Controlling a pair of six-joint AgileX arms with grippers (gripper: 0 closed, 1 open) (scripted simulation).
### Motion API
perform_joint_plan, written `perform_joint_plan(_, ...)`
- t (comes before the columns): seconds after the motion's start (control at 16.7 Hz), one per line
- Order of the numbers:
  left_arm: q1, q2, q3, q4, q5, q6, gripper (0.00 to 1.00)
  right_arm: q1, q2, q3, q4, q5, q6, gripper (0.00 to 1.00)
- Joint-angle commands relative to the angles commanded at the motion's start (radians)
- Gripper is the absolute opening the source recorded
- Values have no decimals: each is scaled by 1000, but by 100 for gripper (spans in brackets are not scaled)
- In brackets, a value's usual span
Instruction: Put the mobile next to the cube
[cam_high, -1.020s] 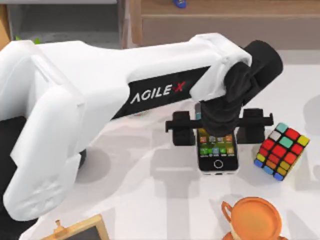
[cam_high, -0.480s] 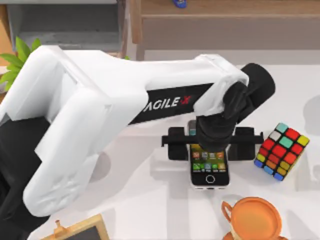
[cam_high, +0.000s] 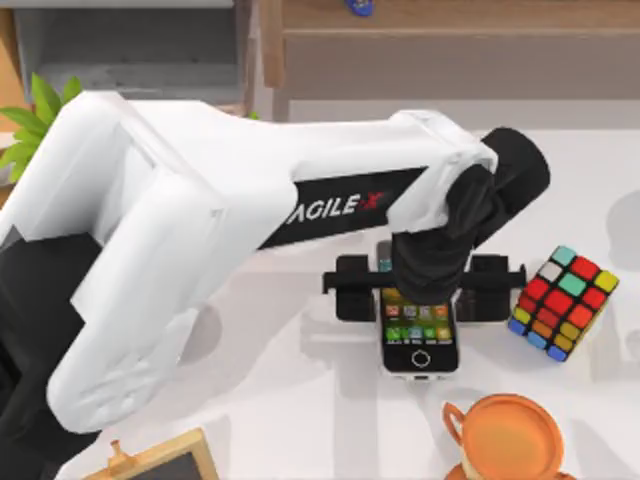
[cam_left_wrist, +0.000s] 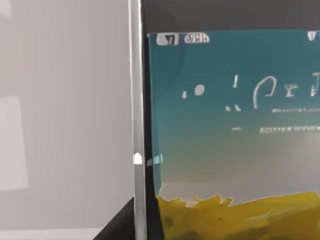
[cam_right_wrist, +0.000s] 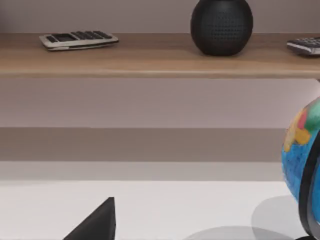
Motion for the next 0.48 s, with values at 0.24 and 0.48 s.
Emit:
perform_joint_plan(0.24,0,0,0,0,0,0,75,0,0,0,0,0,0,100)
perform_joint_plan(0.48,0,0,0,0,0,0,100,0,0,0,0,0,0,100)
